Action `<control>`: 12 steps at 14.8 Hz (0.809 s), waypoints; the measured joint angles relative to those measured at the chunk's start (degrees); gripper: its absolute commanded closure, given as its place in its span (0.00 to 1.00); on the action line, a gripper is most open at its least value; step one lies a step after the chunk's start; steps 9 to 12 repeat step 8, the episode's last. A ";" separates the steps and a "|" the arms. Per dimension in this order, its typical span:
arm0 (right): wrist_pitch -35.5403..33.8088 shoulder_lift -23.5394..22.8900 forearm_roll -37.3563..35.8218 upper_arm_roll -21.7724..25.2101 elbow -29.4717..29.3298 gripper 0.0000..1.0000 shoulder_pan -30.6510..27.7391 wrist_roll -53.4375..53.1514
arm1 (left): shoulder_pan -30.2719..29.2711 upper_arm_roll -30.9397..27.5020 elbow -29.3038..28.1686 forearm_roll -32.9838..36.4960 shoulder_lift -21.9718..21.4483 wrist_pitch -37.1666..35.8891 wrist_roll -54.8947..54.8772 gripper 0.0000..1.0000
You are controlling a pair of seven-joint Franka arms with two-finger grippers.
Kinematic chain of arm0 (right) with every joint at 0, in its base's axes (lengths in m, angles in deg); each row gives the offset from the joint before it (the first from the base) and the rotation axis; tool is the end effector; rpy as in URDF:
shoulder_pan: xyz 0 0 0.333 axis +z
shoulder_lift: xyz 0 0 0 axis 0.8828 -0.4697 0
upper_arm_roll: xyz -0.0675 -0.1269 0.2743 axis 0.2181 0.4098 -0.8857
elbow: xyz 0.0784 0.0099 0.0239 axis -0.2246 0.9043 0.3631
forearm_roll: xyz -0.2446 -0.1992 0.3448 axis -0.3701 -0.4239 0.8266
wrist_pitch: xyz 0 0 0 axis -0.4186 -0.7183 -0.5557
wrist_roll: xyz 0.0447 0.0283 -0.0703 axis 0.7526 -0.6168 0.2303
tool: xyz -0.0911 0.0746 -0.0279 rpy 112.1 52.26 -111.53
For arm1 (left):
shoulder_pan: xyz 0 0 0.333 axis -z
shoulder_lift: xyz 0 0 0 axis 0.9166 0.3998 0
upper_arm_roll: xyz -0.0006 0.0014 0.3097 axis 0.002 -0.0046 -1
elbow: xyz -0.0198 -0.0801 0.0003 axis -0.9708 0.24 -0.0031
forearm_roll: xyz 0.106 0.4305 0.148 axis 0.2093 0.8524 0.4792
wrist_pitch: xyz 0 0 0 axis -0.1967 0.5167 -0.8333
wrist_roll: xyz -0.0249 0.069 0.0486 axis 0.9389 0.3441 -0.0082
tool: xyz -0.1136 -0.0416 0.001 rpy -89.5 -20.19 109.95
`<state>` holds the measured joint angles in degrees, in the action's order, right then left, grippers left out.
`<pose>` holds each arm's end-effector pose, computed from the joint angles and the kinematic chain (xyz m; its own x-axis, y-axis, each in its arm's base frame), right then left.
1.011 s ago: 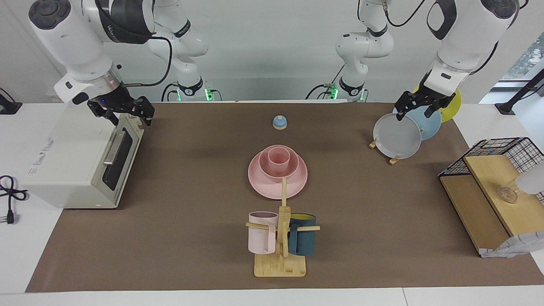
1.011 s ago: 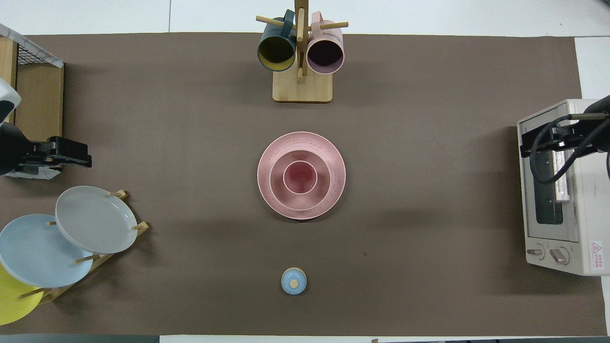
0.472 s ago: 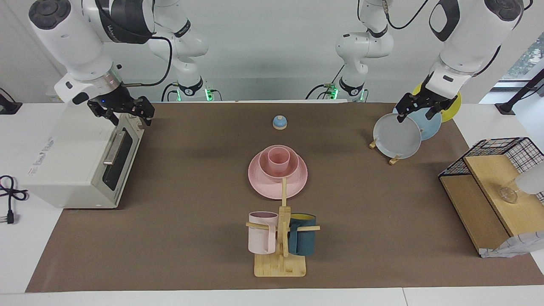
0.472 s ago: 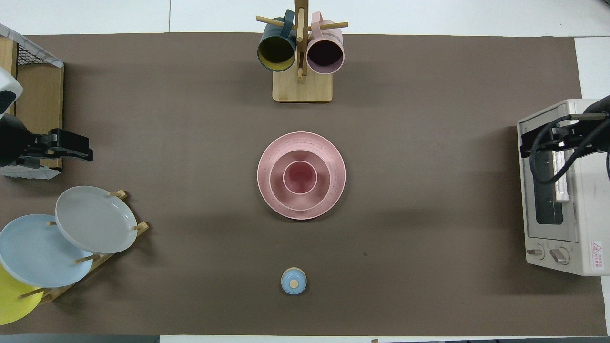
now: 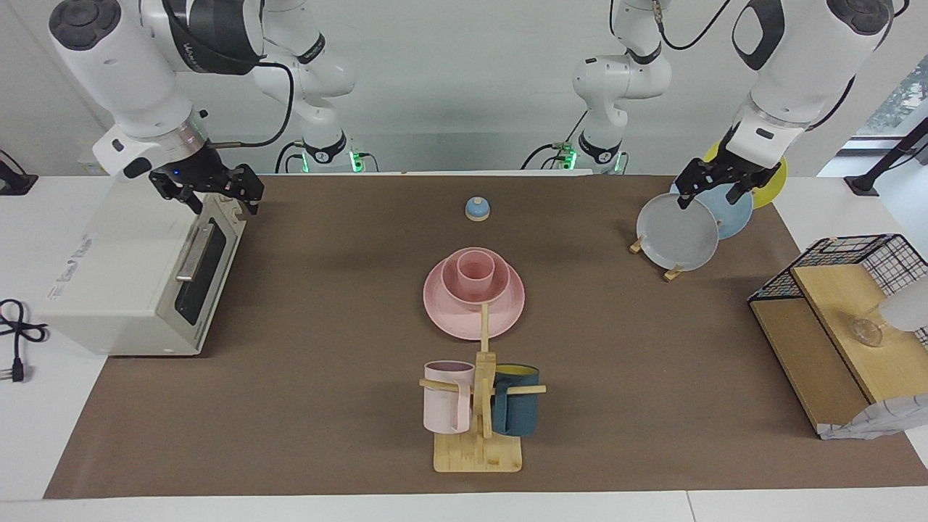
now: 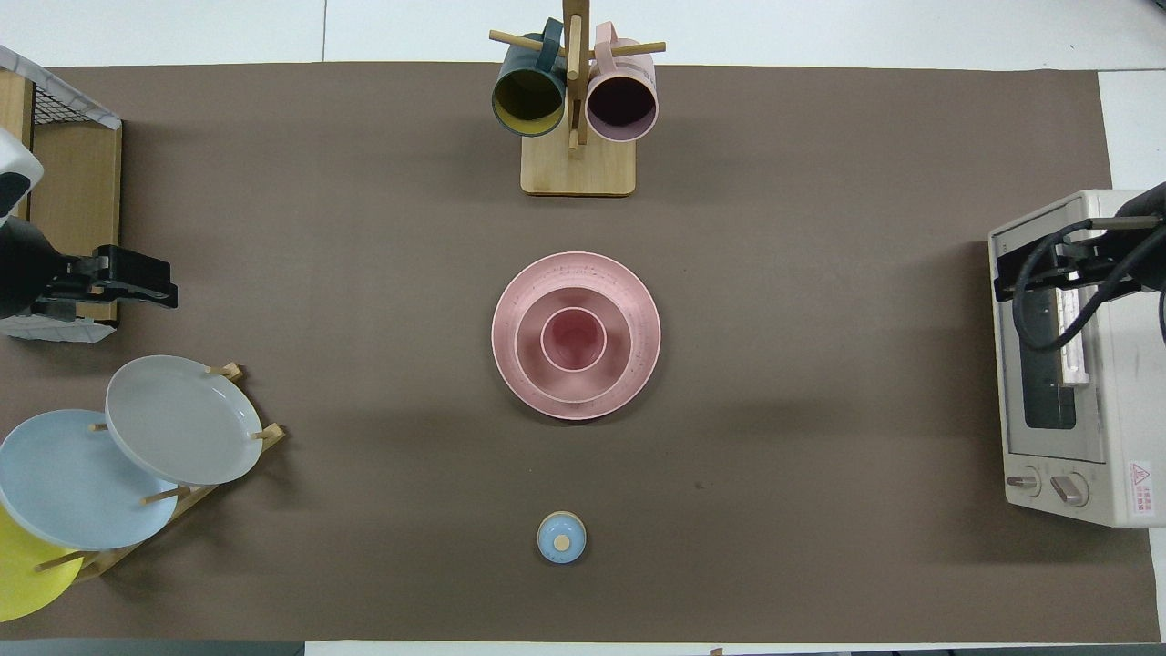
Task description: Organize tableware
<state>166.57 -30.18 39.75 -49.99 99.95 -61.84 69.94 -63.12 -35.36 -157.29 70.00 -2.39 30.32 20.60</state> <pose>0.6334 -0.0167 0.5662 0.9930 -0.0334 -0.1135 -0.0314 -0.9993 0.0201 0.6124 -0.0614 0.5764 0.9986 0.0326 -0.0415 0.0334 -0.9993 0.0191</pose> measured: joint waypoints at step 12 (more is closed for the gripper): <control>0.00 0.00 0.00 0.00 0.00 0.00 0.00 0.00 | 0.00 0.26 0.40 -0.01 0.04 -0.03 -0.14 0.00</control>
